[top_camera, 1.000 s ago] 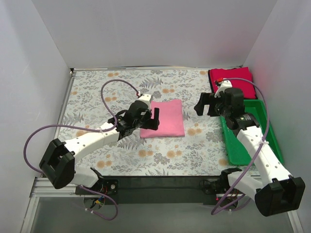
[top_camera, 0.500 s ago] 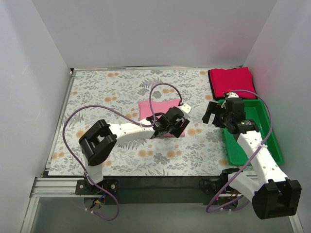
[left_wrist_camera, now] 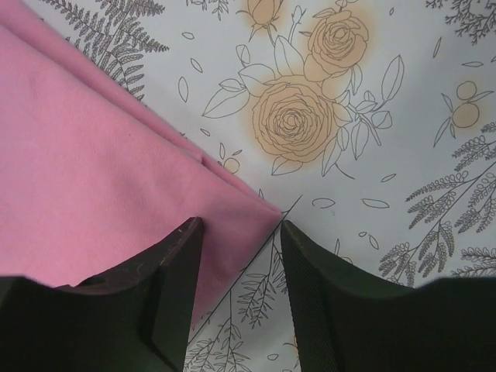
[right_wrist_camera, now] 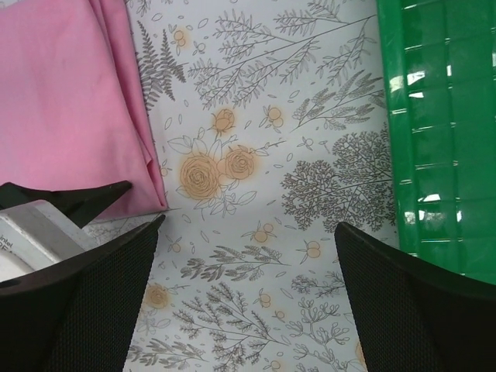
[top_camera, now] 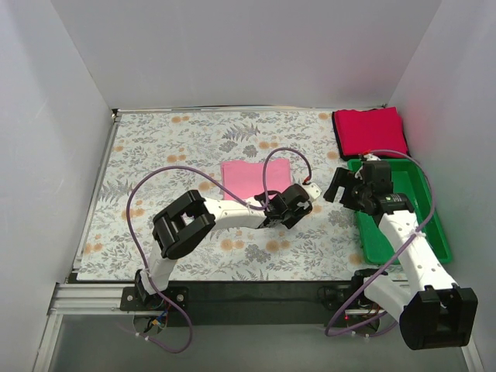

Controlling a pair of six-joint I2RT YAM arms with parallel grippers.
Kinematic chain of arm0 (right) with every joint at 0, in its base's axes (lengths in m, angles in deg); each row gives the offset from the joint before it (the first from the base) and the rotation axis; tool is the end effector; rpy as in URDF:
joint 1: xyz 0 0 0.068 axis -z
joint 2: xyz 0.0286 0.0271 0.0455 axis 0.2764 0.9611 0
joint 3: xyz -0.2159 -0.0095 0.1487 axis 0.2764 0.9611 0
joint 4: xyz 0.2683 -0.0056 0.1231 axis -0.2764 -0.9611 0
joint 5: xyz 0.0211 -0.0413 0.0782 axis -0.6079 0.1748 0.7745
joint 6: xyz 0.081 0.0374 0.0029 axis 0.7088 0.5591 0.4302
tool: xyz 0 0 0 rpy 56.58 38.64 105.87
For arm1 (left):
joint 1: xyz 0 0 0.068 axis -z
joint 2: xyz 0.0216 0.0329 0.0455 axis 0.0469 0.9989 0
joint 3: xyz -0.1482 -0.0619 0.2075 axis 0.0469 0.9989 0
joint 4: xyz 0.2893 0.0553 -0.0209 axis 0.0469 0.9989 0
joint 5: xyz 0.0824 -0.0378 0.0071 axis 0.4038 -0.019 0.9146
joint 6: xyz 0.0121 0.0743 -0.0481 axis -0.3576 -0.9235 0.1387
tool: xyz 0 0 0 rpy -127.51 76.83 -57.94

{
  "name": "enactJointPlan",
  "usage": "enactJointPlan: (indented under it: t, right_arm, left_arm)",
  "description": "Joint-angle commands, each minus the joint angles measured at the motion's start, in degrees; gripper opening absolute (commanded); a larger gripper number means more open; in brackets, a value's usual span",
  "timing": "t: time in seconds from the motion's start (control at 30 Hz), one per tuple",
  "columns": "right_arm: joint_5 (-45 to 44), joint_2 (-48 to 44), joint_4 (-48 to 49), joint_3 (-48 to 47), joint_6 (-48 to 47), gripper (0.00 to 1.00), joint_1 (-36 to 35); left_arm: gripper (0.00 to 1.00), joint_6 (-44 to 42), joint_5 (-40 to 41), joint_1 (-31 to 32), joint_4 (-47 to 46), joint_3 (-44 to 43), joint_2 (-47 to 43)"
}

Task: Fold and stack the t-shirts
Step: Neatly place the folded tshirt to the corner

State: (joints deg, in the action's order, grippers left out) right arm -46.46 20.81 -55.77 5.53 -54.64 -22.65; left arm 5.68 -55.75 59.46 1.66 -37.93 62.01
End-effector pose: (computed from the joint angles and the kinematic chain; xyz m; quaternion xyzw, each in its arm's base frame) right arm 0.2790 0.0333 0.2161 0.1244 0.9081 0.1059 0.3856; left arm 0.2444 -0.4207 0.0880 0.1472 0.9206 -0.1905 0.3076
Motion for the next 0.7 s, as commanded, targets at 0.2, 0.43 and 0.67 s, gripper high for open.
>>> enactJointPlan:
  t: [0.2,0.43,0.67]
  right_arm:
    - [12.13,5.62,5.86,0.26,0.7,0.82,0.37]
    - [19.86,11.68,11.31,-0.97,5.62,0.87,0.37]
    - [24.54,17.13,22.19,1.14,16.95,0.9,-0.24]
  left_arm:
    - [0.09,-0.95,2.96,0.08,-0.66,0.35,0.75]
    - [0.0,1.24,1.74,-2.03,-1.46,3.43,-8.12]
    - [0.0,3.97,0.41,-3.61,-1.46,5.27,-12.53]
